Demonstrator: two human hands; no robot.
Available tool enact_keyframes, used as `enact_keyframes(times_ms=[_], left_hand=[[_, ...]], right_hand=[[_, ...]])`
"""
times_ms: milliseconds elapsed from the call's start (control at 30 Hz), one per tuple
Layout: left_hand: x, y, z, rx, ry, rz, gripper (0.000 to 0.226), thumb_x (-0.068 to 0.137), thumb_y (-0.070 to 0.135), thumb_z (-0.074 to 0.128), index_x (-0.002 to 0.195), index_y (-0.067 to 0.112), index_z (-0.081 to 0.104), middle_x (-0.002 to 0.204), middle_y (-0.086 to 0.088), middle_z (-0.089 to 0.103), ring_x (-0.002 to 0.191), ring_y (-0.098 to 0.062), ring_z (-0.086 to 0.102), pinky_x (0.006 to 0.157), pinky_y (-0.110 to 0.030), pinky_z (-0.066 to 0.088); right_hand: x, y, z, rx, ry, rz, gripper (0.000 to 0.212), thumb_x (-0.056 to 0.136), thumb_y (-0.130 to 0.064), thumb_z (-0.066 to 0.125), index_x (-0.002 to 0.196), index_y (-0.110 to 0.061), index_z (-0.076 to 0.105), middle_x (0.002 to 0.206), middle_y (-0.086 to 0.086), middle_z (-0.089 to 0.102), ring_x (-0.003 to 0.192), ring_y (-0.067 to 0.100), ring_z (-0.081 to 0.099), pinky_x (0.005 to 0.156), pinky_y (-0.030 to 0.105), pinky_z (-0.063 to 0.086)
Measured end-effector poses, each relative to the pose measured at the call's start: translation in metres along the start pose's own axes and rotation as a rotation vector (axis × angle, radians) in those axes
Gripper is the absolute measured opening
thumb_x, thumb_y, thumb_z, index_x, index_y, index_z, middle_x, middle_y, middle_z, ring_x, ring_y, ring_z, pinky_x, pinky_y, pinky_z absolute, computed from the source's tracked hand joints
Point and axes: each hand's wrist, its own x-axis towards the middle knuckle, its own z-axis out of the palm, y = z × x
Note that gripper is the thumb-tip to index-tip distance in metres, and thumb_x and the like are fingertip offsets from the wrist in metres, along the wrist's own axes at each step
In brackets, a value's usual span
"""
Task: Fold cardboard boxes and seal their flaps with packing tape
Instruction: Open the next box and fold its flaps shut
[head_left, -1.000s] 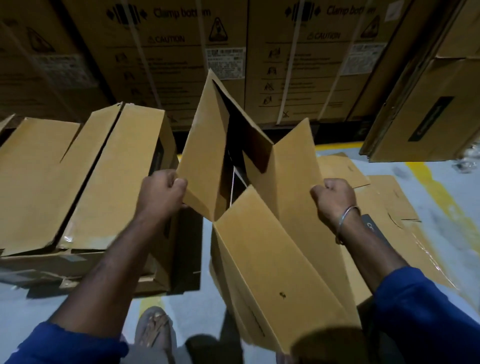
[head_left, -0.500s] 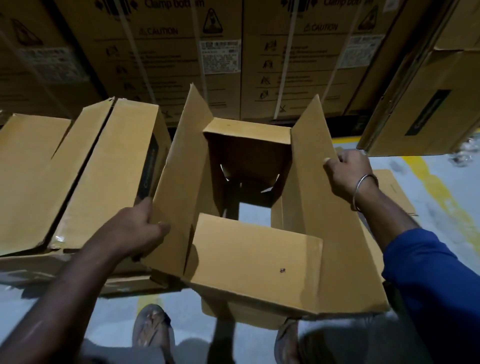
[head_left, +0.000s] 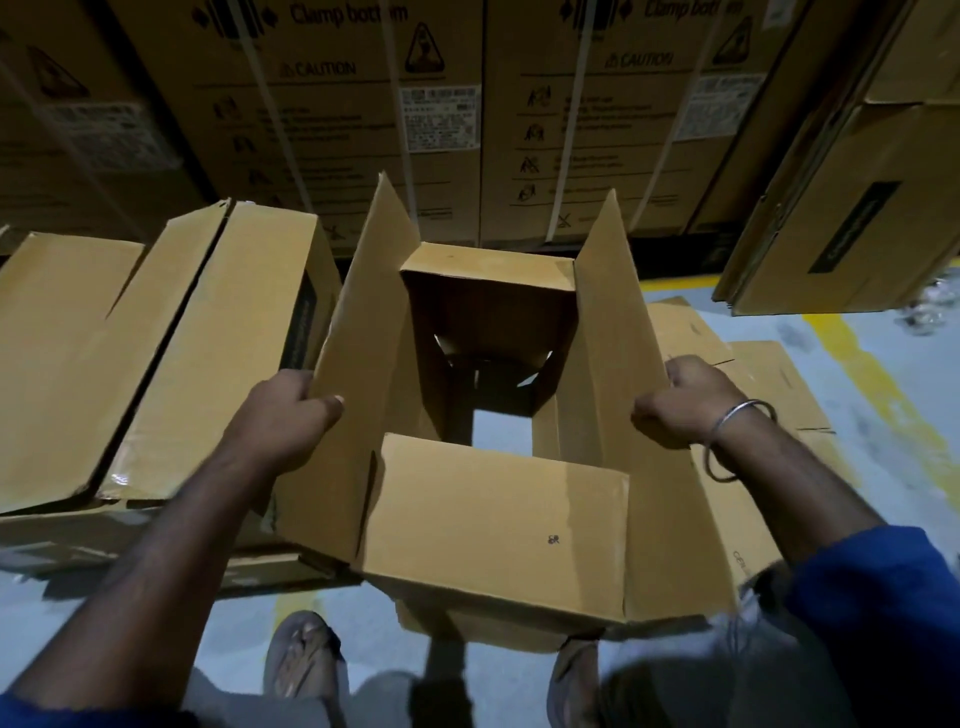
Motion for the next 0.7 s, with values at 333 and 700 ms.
enact_keyframes(times_ms=[333, 700], left_hand=[[-0.018, 0.003, 0.005, -0.095, 0.153, -0.035, 0.032, 0.101, 0.031, 0.063, 0.123, 0.008, 0.064, 0.106, -0.016, 0.069, 0.09, -0.037, 0.066, 0.082, -0.052, 0.058], [-0.013, 0.003, -0.007, 0.051, 0.124, -0.063, 0.037, 0.1, 0.036, 0.063, 0.123, 0.007, 0.063, 0.11, -0.017, 0.068, 0.091, -0.036, 0.064, 0.077, -0.044, 0.056]], right_hand=[[0.015, -0.024, -0.01, -0.126, 0.131, -0.152, 0.032, 0.086, -0.032, 0.08, 0.113, -0.025, 0.064, 0.108, 0.002, 0.07, 0.099, 0.029, 0.065, 0.088, 0.041, 0.055], [0.007, -0.025, -0.007, -0.118, 0.239, -0.127, 0.02, 0.09, -0.014, 0.072, 0.11, -0.019, 0.068, 0.103, 0.006, 0.069, 0.089, 0.027, 0.061, 0.071, 0.034, 0.047]])
